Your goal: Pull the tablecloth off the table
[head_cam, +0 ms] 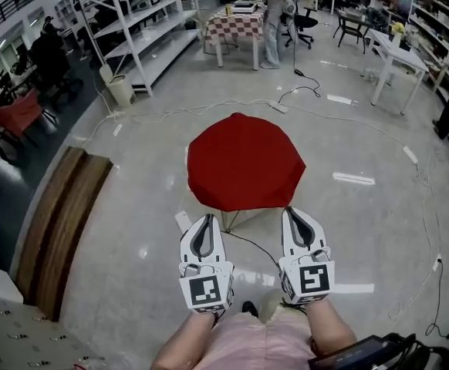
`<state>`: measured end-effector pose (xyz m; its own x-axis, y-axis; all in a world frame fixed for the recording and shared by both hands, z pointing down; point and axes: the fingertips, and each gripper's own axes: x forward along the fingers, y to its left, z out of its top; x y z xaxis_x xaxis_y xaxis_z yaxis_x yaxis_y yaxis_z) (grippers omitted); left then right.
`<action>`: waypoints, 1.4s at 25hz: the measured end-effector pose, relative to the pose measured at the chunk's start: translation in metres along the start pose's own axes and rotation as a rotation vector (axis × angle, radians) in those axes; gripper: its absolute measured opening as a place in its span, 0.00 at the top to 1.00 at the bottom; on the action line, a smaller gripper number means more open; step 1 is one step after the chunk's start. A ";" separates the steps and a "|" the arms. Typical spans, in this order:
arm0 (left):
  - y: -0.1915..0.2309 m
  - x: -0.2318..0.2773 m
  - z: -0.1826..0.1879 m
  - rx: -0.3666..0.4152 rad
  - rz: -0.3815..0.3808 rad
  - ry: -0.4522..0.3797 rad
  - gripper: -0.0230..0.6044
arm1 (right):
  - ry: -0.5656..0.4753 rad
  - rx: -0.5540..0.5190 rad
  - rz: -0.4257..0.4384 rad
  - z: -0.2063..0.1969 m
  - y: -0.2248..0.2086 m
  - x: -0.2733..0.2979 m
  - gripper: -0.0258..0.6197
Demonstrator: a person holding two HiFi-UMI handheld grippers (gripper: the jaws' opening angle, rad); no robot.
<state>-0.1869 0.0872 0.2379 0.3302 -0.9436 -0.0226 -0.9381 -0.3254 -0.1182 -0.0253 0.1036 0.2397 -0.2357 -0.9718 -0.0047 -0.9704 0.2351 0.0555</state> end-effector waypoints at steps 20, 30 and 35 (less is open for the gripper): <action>-0.043 0.137 -0.065 0.031 -0.040 0.139 0.90 | 0.101 0.067 -0.029 -0.079 -0.112 0.095 0.93; -0.057 0.211 -0.043 0.077 0.010 0.114 0.90 | 0.047 0.097 0.011 -0.068 -0.170 0.157 0.93; -0.073 0.245 -0.039 0.096 0.046 0.078 0.90 | 0.004 0.087 0.038 -0.068 -0.205 0.183 0.93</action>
<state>-0.0411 -0.1228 0.2795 0.2742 -0.9605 0.0467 -0.9367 -0.2778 -0.2130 0.1340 -0.1240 0.2948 -0.2720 -0.9623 -0.0006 -0.9618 0.2718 -0.0314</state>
